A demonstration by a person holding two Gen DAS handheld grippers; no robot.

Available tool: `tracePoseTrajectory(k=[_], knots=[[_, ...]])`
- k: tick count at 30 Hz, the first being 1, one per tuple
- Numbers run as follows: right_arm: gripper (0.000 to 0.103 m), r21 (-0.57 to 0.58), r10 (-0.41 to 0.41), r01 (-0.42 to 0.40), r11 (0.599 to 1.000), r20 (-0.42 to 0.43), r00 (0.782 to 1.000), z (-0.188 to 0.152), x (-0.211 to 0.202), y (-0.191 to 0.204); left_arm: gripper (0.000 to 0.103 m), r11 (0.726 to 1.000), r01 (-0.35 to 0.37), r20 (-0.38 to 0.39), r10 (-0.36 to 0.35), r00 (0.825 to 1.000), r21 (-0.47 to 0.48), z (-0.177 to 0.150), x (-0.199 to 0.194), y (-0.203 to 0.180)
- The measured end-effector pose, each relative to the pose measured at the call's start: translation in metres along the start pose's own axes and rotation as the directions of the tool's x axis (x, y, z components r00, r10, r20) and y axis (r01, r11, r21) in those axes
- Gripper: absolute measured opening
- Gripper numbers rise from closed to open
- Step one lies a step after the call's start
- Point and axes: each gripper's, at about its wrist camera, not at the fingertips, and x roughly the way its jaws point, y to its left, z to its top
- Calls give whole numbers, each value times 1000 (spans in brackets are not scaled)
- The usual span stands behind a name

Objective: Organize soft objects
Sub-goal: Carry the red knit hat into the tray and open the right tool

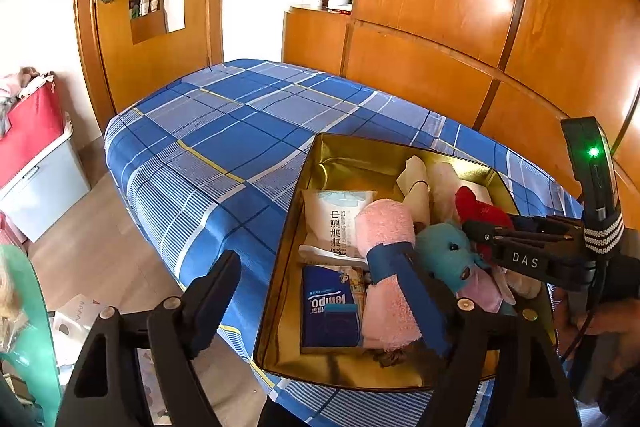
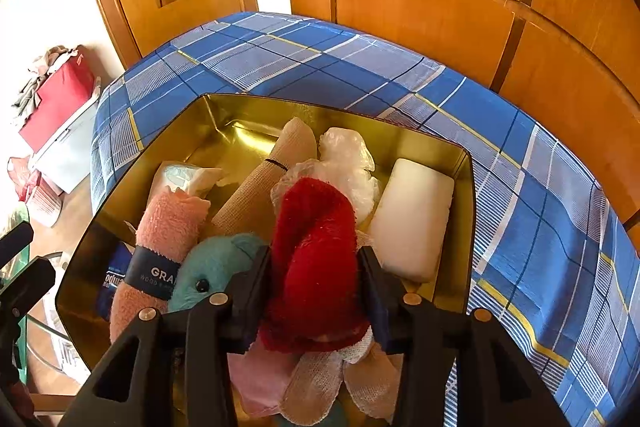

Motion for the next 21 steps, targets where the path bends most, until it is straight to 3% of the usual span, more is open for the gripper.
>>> tracePoseTrajectory(k=[3,8,21], knots=[[47,2,2,-2,1000,19,1000,-3,-5,1,86,1000,-3,11,3,1000,0,0,-3,-1],[62,3,-6,6,1000,64,998,-9,-16,5,89,1000,-2,14,2,1000,11,-1,-8,-5],[63,60,-80,70,996,187,979,-35,-59,9,102,1000,-12,54,12,998,12,-8,-23,-16]])
